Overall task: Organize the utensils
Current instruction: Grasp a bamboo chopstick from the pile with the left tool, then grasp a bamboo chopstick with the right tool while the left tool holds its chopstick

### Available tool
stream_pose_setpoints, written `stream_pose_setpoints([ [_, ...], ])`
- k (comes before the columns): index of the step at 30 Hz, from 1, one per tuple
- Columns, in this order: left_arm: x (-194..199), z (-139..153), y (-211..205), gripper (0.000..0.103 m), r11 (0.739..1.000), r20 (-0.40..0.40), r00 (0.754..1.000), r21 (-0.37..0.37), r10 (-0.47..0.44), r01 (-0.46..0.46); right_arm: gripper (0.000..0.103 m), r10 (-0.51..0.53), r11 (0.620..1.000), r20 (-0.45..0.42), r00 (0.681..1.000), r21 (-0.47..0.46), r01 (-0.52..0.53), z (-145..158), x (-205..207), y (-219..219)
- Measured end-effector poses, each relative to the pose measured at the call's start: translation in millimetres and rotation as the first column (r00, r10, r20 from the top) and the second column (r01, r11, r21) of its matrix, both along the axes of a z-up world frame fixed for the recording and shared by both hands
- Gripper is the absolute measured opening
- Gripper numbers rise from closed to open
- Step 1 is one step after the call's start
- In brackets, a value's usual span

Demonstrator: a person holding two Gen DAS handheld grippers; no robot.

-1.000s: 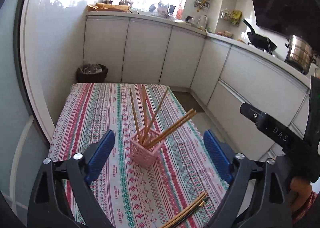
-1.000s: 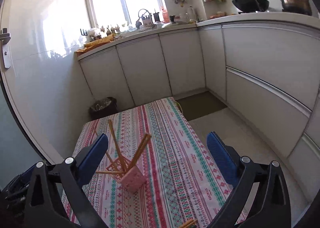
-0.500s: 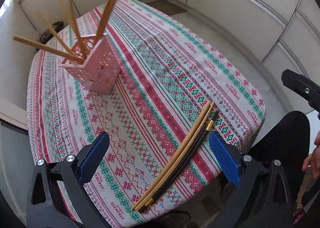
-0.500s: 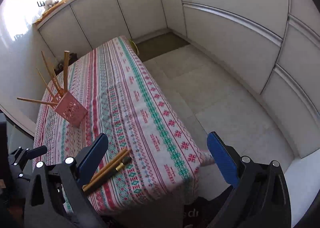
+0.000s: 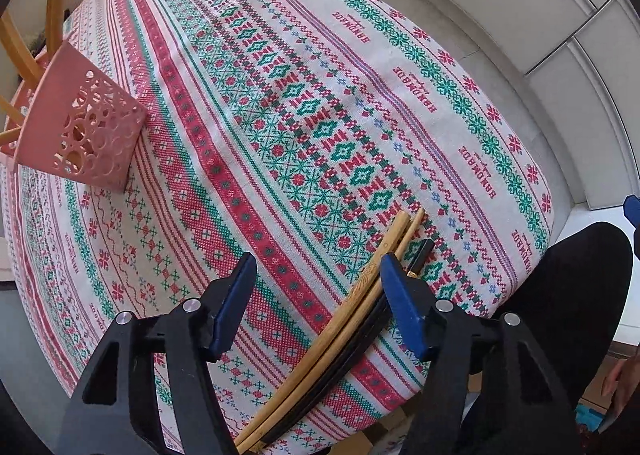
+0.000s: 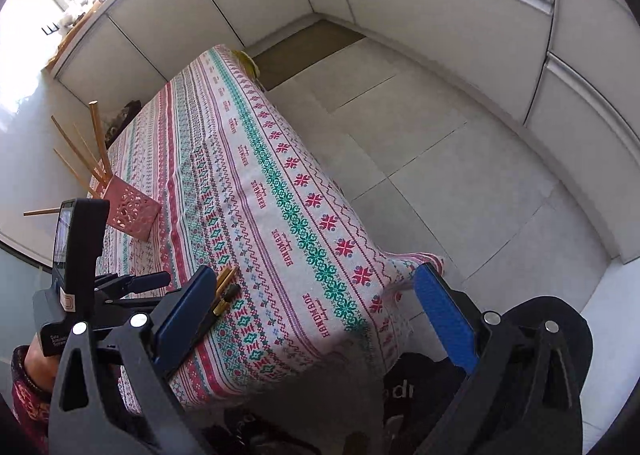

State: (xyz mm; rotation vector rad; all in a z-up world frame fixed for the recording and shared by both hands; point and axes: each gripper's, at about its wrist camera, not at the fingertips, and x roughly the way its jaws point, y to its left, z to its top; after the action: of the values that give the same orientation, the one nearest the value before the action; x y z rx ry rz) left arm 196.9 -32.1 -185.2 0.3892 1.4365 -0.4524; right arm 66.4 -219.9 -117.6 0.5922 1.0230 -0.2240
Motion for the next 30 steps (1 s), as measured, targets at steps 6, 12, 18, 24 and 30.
stream_pose_setpoints([
  [6, 4, -13, 0, 0.044, 1.0, 0.001, 1.0, 0.008, -0.029, 0.029, 0.096, -0.004, 1.0, -0.014, 1.0, 0.016, 0.004, -5, 4, -3],
  [12, -4, -16, -12, 0.011, 0.992, 0.035, 0.991, 0.015, -0.126, 0.126, 0.096, 0.011, 0.998, -0.021, 1.0, 0.067, -0.01, -9, 18, 5],
  [18, -11, 5, 20, 0.007, 0.99, 0.204, 0.971, -0.036, -0.126, 0.136, 0.096, 0.083, 0.977, -0.063, 0.995, 0.2, -0.069, -20, 51, 29],
  [24, -26, 55, 84, 0.007, 0.992, 0.375, 0.926, -0.097, -0.033, 0.075, 0.066, 0.152, 0.925, -0.073, 0.986, 0.362, -0.116, -40, 76, 60],
  [30, -43, 90, 125, 0.007, 0.986, 0.453, 0.887, -0.168, 0.085, -0.009, 0.055, 0.186, 0.93, -0.127, 0.974, 0.344, -0.133, -45, 88, 81],
])
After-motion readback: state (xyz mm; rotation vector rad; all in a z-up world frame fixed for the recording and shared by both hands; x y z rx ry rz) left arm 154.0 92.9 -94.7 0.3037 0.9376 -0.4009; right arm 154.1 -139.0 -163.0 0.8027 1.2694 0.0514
